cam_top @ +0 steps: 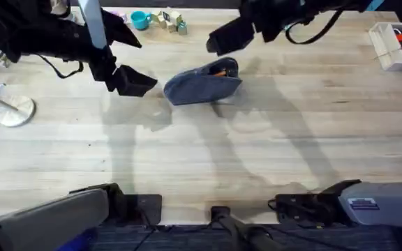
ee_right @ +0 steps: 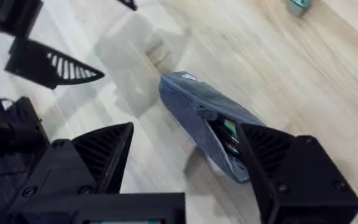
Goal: Unzip the bag, pick up the pens from the table one at a time and place them inside, then zip the bag closed.
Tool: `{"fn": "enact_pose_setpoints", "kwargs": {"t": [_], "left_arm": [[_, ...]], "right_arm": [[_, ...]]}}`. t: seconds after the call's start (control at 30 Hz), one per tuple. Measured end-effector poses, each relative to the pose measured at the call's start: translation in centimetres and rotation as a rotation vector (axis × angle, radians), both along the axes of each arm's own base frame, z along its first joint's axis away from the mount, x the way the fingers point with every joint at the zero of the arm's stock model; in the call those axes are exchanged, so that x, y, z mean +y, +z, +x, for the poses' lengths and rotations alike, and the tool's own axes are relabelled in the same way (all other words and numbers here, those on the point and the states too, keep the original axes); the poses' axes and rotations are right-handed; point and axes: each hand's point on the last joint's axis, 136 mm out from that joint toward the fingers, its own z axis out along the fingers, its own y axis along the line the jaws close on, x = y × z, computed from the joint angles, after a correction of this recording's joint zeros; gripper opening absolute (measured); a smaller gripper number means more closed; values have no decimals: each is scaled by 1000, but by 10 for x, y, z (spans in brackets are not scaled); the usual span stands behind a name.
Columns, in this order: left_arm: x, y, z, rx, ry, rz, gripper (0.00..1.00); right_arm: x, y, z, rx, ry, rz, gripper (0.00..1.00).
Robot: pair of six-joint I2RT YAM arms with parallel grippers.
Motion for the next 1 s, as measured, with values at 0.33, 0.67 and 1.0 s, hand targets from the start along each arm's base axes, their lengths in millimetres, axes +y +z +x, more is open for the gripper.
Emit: {"fn": "enact_pose_setpoints", "kwargs": {"t": [0.33, 0.67, 1.0], "left_arm": [[0, 0, -1, 3, 0, -1, 993], [0, -1, -2, 9, 0, -1, 993], [0, -1, -2, 9, 0, -2, 994]], "right_arm": [[18, -24, -4, -151, 166, -181, 997], [23, -53, 1, -228, 257, -352, 997], [31, -87, 8, -183, 291, -394, 997]]}}
